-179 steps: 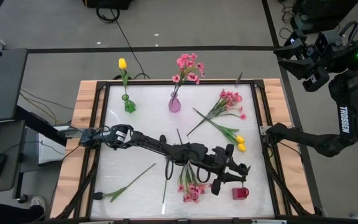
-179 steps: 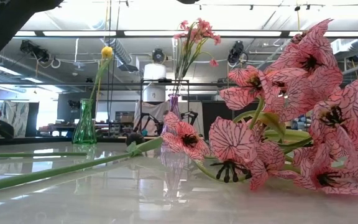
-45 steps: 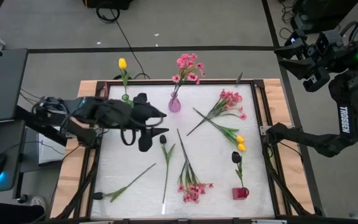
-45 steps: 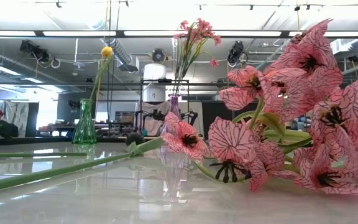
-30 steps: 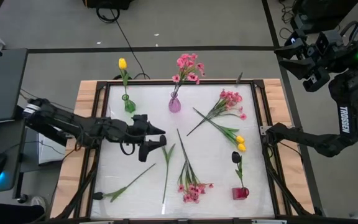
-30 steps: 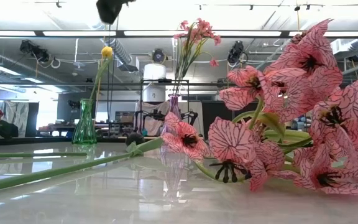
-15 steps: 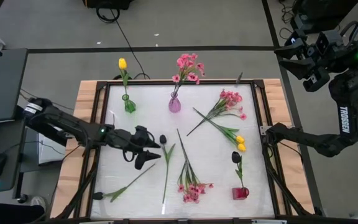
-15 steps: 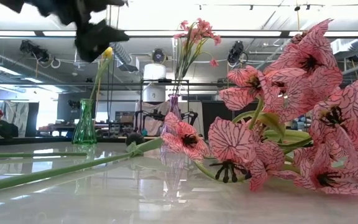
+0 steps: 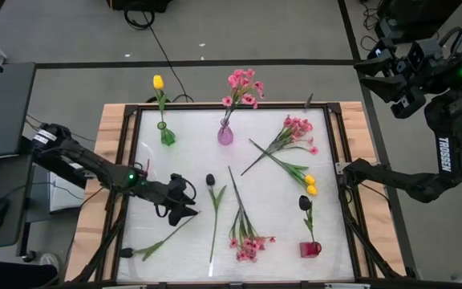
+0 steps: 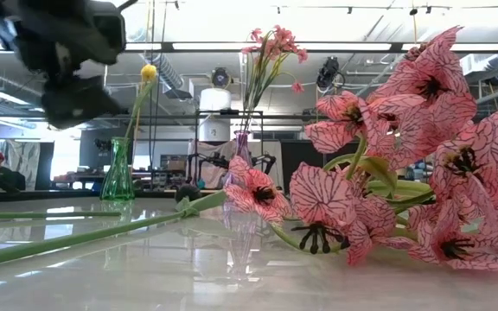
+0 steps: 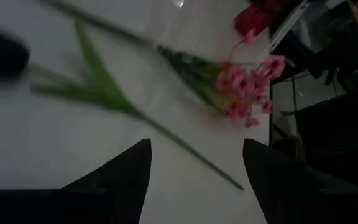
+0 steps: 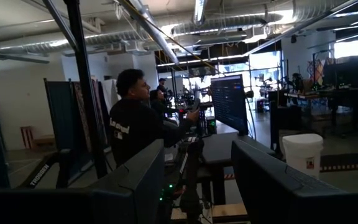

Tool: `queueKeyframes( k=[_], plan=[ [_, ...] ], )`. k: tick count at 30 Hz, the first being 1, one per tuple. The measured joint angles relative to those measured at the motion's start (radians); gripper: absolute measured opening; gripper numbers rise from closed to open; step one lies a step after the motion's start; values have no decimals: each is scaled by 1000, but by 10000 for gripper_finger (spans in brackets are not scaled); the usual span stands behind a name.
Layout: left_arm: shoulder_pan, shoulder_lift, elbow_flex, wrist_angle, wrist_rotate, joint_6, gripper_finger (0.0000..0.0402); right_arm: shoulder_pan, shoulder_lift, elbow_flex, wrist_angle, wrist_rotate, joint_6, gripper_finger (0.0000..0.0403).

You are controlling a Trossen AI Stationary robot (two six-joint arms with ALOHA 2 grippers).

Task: Sort flowers into vase by color
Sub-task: Put the left black flower into the red vase

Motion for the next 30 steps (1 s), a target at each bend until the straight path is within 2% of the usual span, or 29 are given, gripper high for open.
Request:
queueKeyframes(
  k=[5, 11, 17, 22, 30],
  plan=[
    [-52, 0, 0, -66, 5, -133, 259, 0, 0, 0, 0, 0, 0, 196],
    [-103, 0, 0, -182, 96, -330, 259, 0, 0, 0, 0, 0, 0, 196],
    [-174, 0, 0, -338, 120, -487, 259, 0, 0, 0, 0, 0, 0, 196],
    [-219, 1, 0, -393, 156, -603, 259, 0, 0, 0, 0, 0, 0, 196],
    [-229, 8, 37, -390, 185, -655, 259, 0, 0, 0, 0, 0, 0, 196]
  ],
)
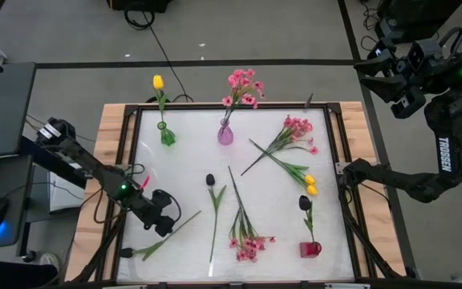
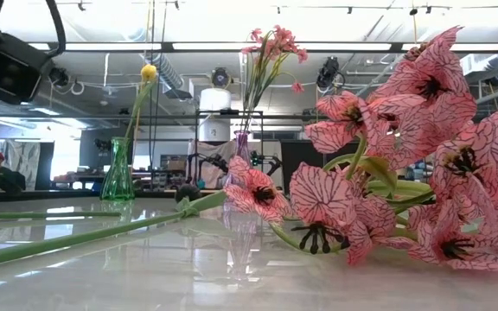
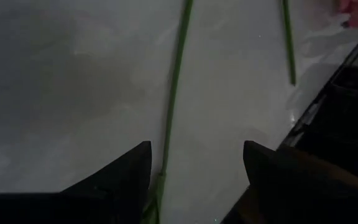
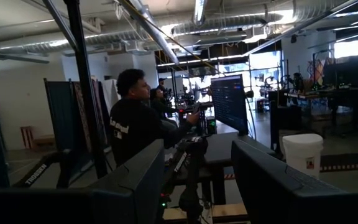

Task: Sort flowers into vase by color
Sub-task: Put the left black flower into the red vase

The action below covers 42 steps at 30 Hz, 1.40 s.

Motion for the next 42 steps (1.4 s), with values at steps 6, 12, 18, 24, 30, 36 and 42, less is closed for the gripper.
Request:
queueKeyframes(
  k=[6, 12, 18, 24, 30, 36, 42],
  plan=[
    [0, 117, 43, -21, 71, -3, 259, 0, 0, 0, 0, 0, 0, 196],
    [0, 238, 100, -44, 124, 0, 259, 0, 0, 0, 0, 0, 0, 196],
    [0, 317, 185, -169, 137, -1, 259, 0, 0, 0, 0, 0, 0, 196],
    [-1, 380, 242, -203, 151, -1, 259, 0, 0, 0, 0, 0, 0, 196],
    [-6, 455, 296, -212, 165, -1, 259, 0, 0, 0, 0, 0, 0, 196],
    [-5, 499, 309, -217, 169, -1, 259, 0, 0, 0, 0, 0, 0, 196],
    [-5, 507, 311, -247, 163, -1, 247, 0, 0, 0, 0, 0, 0, 196]
  ],
)
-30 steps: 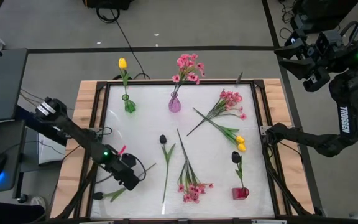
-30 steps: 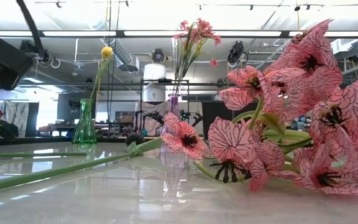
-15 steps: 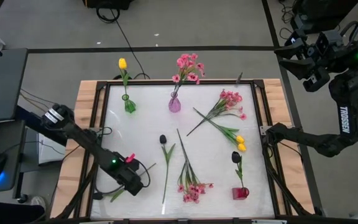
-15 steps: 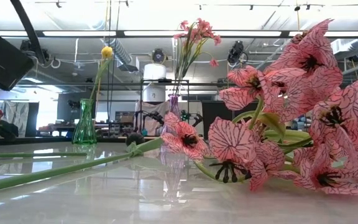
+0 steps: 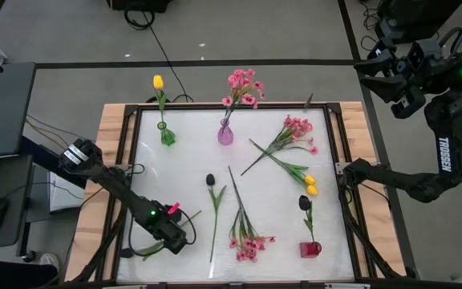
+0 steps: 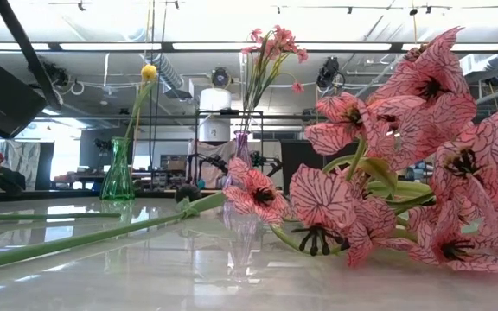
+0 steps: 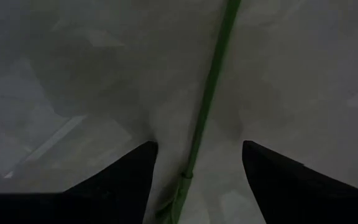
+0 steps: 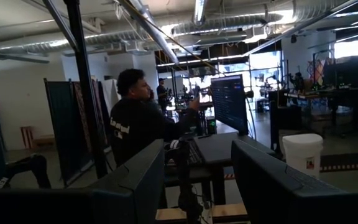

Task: Sort flowers into vase by color
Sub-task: Put the left black flower into the red vase

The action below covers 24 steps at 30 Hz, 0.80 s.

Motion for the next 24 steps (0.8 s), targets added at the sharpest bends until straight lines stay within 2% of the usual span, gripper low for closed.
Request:
queueKeyframes(
  k=[4, 15, 24],
  plan=[
    [0, 0, -1, -17, -2, 0, 212, 0, 0, 0, 0, 0, 0, 196],
    [0, 2, -5, -42, -8, 0, 76, 0, 0, 0, 0, 0, 0, 196],
    [0, 2, -6, -40, 4, 1, 27, 0, 0, 0, 0, 0, 0, 196]
  ],
)
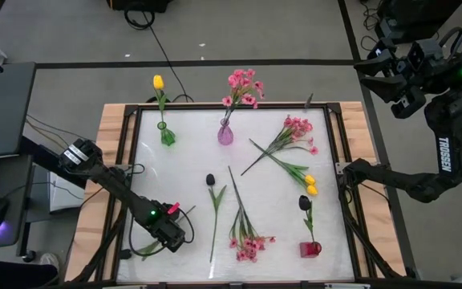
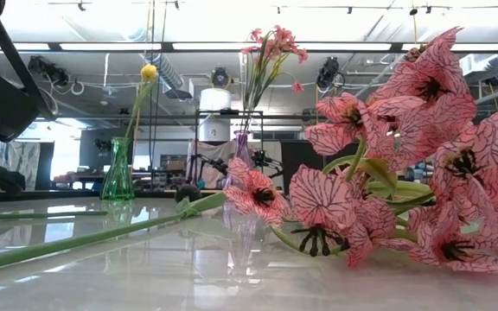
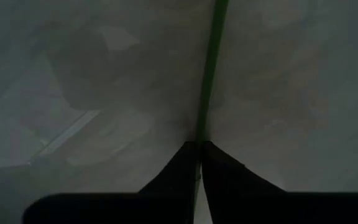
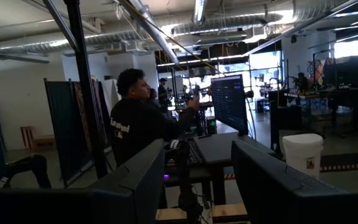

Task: Sort flowers into vase by color
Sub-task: Put the left black flower into the red vase

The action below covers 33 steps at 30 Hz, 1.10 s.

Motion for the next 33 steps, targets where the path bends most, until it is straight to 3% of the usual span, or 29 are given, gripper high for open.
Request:
queueKeyframes(
  k=[13, 33],
  plan=[
    [1, -4, 3, 5, 1, 25, 16, 0, 0, 0, 0, 0, 0, 196],
    [74, -4, 145, -32, -33, 146, 16, 0, 0, 0, 0, 0, 0, 196]
  ],
)
